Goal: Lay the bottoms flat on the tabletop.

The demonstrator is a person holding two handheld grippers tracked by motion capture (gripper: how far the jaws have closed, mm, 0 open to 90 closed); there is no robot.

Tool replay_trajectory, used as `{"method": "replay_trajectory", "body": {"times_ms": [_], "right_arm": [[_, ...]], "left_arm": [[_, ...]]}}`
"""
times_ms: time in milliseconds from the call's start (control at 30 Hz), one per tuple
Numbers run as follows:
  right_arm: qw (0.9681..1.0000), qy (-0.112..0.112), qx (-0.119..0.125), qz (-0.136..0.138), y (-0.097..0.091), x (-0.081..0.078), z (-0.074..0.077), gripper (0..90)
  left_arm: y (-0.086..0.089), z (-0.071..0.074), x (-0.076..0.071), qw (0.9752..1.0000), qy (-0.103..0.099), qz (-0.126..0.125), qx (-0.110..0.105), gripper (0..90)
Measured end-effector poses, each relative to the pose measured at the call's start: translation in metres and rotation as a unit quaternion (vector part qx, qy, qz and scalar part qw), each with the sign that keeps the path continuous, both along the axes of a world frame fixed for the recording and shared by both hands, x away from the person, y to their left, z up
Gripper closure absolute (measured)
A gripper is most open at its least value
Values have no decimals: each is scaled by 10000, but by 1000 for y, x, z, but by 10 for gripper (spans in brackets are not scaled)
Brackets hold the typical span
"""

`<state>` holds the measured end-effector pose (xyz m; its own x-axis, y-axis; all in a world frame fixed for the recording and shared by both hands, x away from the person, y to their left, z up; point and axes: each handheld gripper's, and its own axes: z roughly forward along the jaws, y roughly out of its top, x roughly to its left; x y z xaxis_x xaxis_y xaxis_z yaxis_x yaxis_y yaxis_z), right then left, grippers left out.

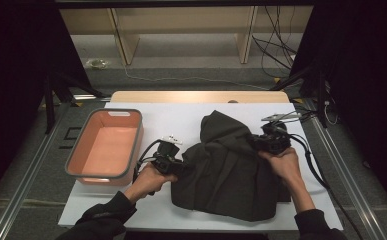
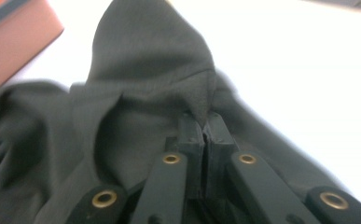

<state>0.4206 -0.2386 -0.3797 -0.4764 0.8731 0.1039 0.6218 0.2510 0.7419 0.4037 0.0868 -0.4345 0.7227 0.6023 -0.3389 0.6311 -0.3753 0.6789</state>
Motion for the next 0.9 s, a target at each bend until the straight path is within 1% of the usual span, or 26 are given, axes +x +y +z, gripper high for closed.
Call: {"method": "replay_trajectory", "body": {"times_ms": [67, 100, 167, 233, 333, 433, 500, 533, 600, 633, 667, 700, 733, 767, 833, 867, 900], "right_arm": [[9993, -247, -2, -264, -13, -2, 9, 884], [9983, -383, 2, -451, -23, -3, 14, 884], [9959, -526, 0, -739, -39, -5, 19, 885], [9927, -610, 59, -1039, -57, -8, 22, 885], [9883, -631, 127, -1386, -80, -13, 20, 884], [9861, -593, 144, -1545, -95, -17, 15, 884], [9851, -572, 147, -1617, -101, -19, 13, 884], [9844, -577, 153, -1657, -103, -20, 13, 884], [9834, -619, 156, -1701, -106, -21, 15, 883], [9827, -641, 155, -1728, -107, -21, 15, 883], [9828, -664, 155, -1716, -107, -21, 15, 883], [9830, -642, 162, -1713, -108, -21, 14, 882], [9832, -618, 143, -1711, -108, -21, 13, 882], [9834, -569, 127, -1717, -107, -21, 11, 880], [9837, -466, 67, -1734, -106, -19, 4, 879], [9839, -385, 54, -1747, -106, -19, 0, 878], [9840, -335, 35, -1749, -106, -19, -3, 877]], "left_arm": [[3, 4, 0, 9999, -74, 46, -79, 844], [4, 6, 0, 9999, -98, 63, -93, 845], [7, 9, 1, 9997, -164, 110, -120, 846], [10, 12, 3, 9996, -191, 178, -139, 848], [14, 15, 5, 9991, -250, 304, -182, 852], [18, 21, 7, 9982, -337, 430, -232, 854], [25, 30, 11, 9971, -449, 529, -306, 855], [30, 36, 13, 9962, -502, 592, -391, 856], [42, 46, 15, 9941, -622, 745, -493, 856], [46, 47, 16, 9933, -644, 802, -521, 856], [50, 48, 17, 9928, -649, 856, -535, 855], [53, 46, 17, 9927, -608, 886, -541, 855], [54, 42, 17, 9935, -552, 862, -496, 855], [53, 36, 16, 9949, -460, 786, -426, 853], [47, 22, 11, 9975, -268, 604, -261, 851], [43, 15, 8, 9985, -179, 494, -176, 850], [40, 10, 7, 9989, -125, 432, -113, 848]]}}
